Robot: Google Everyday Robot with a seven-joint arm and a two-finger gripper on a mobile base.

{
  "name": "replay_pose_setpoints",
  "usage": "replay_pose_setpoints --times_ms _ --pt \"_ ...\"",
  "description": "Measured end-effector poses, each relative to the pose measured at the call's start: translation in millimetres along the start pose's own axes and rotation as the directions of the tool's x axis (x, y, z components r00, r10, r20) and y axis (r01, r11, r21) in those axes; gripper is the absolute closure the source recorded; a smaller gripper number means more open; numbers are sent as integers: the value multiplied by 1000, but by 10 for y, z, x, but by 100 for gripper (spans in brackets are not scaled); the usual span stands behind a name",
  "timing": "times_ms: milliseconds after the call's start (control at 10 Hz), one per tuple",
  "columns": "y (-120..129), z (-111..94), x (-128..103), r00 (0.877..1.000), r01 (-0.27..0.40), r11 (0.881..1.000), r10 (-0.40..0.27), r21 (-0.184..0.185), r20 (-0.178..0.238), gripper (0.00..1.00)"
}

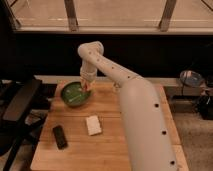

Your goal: Place the pepper in the ceramic bowl

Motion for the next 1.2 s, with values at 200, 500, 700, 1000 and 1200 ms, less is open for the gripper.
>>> replay_pose_setpoints --times_ms 200,500,700,1000,1200 --pt "-88 112 -105 996 84 996 -83 -13 9 93" --pt "-159 153 -168 988 155 987 -155 36 19 100" --pt "-180 151 -208 971 224 969 -231 107 59 88" --pt "-178 162 -193 974 201 977 -207 69 90 60" --pt "-168 149 -153 980 198 977 -200 78 15 56"
